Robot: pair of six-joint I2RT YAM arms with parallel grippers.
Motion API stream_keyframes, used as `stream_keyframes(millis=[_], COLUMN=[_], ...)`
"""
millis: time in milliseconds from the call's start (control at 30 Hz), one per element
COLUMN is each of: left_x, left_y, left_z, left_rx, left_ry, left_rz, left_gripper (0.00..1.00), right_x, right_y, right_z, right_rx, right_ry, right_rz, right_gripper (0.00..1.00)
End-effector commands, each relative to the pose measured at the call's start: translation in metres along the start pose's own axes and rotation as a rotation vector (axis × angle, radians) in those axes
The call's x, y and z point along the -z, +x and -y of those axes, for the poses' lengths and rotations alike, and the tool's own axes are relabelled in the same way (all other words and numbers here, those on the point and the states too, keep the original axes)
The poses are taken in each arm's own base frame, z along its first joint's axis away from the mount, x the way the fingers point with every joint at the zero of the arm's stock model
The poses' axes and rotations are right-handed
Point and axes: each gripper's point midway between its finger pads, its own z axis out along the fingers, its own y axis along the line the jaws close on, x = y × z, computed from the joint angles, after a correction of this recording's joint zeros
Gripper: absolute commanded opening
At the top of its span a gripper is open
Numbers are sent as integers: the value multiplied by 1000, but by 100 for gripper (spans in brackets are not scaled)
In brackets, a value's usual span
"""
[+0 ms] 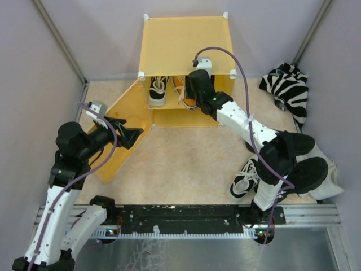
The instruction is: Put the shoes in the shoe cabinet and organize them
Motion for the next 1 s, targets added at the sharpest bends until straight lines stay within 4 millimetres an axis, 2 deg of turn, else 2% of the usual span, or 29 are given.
stream_keyframes(millis=[0,133,333,433,500,667,733,967], left_x=[1,2,1,0,-1,-2,-2,-3], left_y=[-3,-3,-2,0,0,1,3,7], left_z=[2,1,1,1,0,1,0,-3], left_rx=[-13,-12,-10,-8,-6,-4,-2,5], left_ry=[2,-2,0,3,0,5,5,-5], left_rz=[4,4,-1,-6,-7,-13,-16,-25], left_gripper=[99,99,99,99,99,99,99,99], right_x=[5,26,66,82,88,87,85,73], right_y=[-54,-63,-80,-76,-65,-25,-15,-2], right_z=[17,14,23,27,33,42,43,36], right_rx=[-121,-148,-121,-90,-64,27,54,99], right_ry=[6,-57,-111,-127,-126,-119,-126,-159], right_rz=[152,170,250,259,241,171,171,177], right_gripper=[65,69,74,74,74,72,71,67])
